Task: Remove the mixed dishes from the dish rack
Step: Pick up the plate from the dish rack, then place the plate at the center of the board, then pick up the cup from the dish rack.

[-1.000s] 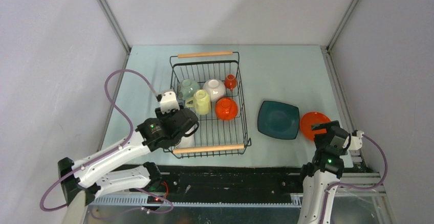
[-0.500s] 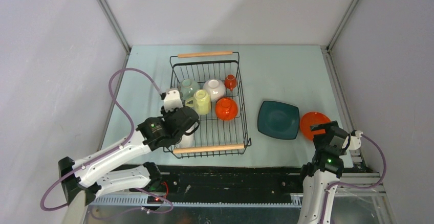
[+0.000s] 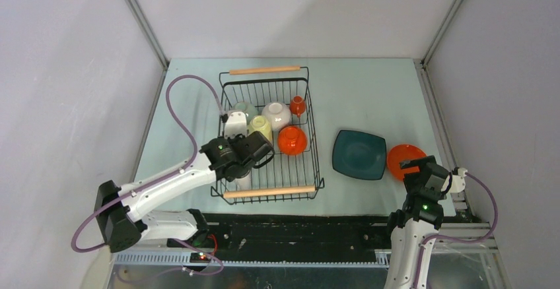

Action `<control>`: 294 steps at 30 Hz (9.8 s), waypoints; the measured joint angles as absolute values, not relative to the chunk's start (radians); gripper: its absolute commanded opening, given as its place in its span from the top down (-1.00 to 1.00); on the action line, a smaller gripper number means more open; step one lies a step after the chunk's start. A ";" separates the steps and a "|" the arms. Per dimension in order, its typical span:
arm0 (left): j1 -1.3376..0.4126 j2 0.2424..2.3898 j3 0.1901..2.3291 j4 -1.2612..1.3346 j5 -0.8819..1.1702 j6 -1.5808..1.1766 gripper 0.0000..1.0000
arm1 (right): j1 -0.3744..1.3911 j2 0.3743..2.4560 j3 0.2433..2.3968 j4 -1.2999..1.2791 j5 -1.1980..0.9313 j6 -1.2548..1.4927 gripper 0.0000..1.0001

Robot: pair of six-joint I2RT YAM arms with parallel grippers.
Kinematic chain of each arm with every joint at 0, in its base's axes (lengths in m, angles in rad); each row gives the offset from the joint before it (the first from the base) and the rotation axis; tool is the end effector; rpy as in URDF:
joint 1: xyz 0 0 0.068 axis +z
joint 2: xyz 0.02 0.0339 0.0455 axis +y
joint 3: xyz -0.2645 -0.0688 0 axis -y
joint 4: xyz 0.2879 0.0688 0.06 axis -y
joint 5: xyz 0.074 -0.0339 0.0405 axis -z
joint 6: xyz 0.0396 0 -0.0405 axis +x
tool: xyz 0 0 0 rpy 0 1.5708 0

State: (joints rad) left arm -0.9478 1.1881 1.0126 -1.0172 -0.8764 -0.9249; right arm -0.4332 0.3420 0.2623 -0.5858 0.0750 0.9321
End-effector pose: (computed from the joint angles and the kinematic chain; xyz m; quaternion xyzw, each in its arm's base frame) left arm 0.1717 -0.1868 0.2754 -0.0695 0.8902 0.1100 0.4365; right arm 0.1366 -0.0664 0.1690 0.5796 0.6869 0.0752 0.4318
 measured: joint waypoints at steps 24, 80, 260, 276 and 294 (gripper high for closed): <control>-0.953 1.006 1.010 -0.904 -0.883 -0.702 1.00 | -0.431 0.338 0.274 -0.609 0.074 0.909 -0.99; -0.952 0.336 0.538 -0.129 -0.243 -0.568 1.00 | 0.683 1.089 0.664 0.243 -0.570 0.615 0.94; -0.621 1.630 1.277 -0.655 -0.470 -0.522 1.00 | -0.323 0.402 0.229 -0.432 -0.292 0.751 -0.99; -0.619 1.157 1.041 -0.564 -0.344 -0.496 1.00 | -0.322 0.281 0.229 -0.425 -0.371 0.740 -0.99; -0.619 0.880 0.907 -0.473 -0.222 -0.604 1.00 | -0.312 0.191 0.238 -0.326 -0.566 0.729 -0.99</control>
State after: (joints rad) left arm -0.6193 0.8803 0.9070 -0.4732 -0.2218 -0.6041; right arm -0.3122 0.1909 0.2382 -0.3264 -0.5663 0.7292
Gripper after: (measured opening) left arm 0.737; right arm 0.993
